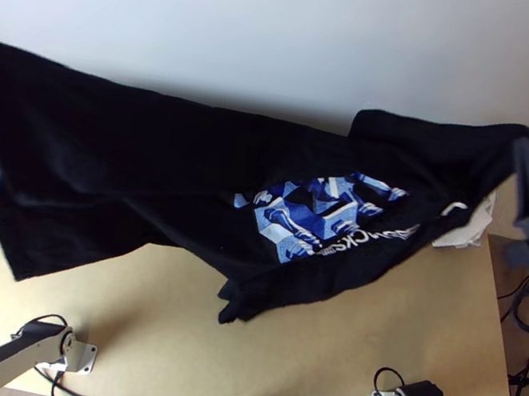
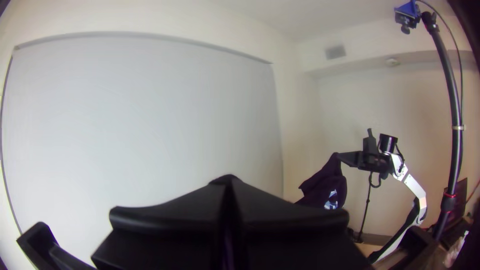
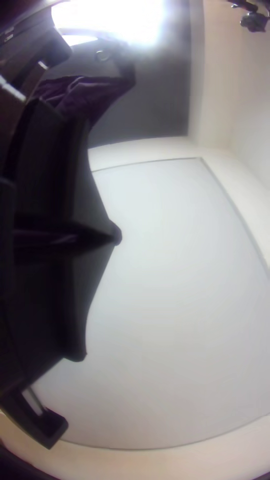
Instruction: Fold the t-shirt
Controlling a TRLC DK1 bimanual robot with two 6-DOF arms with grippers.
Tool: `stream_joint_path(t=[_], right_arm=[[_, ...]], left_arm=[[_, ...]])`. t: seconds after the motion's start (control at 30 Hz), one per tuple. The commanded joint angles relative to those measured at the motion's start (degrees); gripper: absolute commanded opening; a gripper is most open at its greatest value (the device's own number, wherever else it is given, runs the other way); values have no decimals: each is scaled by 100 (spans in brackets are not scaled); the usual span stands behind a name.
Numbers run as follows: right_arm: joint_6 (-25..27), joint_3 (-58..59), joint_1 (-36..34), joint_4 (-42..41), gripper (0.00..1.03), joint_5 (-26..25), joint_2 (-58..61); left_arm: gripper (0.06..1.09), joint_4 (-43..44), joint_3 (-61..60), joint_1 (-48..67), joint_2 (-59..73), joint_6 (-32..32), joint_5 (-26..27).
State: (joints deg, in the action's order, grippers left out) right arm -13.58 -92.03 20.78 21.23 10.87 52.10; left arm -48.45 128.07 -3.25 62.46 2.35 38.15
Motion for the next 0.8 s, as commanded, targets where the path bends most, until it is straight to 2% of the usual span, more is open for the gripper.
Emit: stream_joint_path(t=[0.0, 0.17, 0.23, 0.4, 0.57, 0.77], right_arm=[[-109, -184, -65, 21, 3, -15, -24], [-92, 203, -346, -199, 3, -15, 292], [-92, 124, -425, -137, 3, -6, 574], [-83, 1, -346, 12, 3, 55, 292], [260, 176, -179, 127, 3, 64, -288], [277, 159, -179, 197, 3, 55, -595]], left_arm=[[9, 371, -63, -563, -313, 134, 34], [9, 758, -1144, -546, -216, 134, 78], [9, 819, -1232, -510, -102, 152, 78], [9, 714, -951, -466, -243, 152, 114], [9, 415, -318, -466, -304, 152, 342], [9, 432, 130, -484, -357, 222, 421]])
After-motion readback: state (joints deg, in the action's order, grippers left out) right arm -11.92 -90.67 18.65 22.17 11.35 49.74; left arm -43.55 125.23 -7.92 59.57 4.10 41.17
